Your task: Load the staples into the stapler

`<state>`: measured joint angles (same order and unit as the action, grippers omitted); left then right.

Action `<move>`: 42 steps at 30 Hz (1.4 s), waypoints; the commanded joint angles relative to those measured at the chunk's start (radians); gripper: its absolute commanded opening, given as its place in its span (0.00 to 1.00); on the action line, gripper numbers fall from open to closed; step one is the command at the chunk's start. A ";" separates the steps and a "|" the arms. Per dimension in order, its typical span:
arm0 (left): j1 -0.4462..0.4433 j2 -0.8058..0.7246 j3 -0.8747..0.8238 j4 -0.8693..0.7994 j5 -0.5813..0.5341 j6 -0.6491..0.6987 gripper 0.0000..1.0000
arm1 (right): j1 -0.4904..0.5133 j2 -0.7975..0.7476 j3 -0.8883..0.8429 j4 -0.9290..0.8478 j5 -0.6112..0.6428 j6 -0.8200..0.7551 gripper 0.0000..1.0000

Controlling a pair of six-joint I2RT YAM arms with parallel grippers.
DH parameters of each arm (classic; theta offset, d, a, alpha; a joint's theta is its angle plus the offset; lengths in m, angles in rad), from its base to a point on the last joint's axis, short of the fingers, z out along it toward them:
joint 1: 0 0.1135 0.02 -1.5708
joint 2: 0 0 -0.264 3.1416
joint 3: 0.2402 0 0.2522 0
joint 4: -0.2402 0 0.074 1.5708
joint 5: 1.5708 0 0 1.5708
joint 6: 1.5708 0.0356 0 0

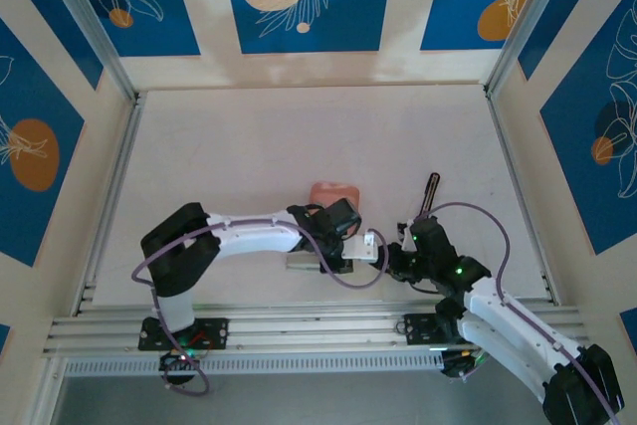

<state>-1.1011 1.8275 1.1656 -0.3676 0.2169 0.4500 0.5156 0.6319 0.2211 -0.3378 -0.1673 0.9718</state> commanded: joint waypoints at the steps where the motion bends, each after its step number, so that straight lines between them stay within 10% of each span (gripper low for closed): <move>1: -0.020 0.068 0.012 -0.069 -0.037 -0.011 0.15 | -0.015 -0.011 -0.033 -0.014 -0.041 0.005 0.34; 15: -0.011 -0.185 0.029 -0.060 -0.059 -0.288 0.14 | -0.033 -0.010 -0.006 0.002 -0.046 -0.014 0.34; 21: 0.026 -0.321 0.026 -0.166 -0.270 -0.563 0.12 | -0.041 0.002 0.038 0.007 -0.050 -0.037 0.34; 32: 0.236 -0.515 -0.114 -0.079 -0.441 -0.734 0.10 | -0.040 0.104 0.110 0.049 -0.081 -0.043 0.34; 42: 0.441 -0.306 0.031 -0.177 -0.416 -0.846 0.05 | -0.032 0.207 0.168 0.057 -0.092 -0.065 0.34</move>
<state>-0.7139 1.4738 1.1324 -0.5320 -0.2100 -0.3183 0.4786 0.8246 0.3557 -0.2916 -0.2287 0.9279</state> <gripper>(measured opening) 0.179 0.338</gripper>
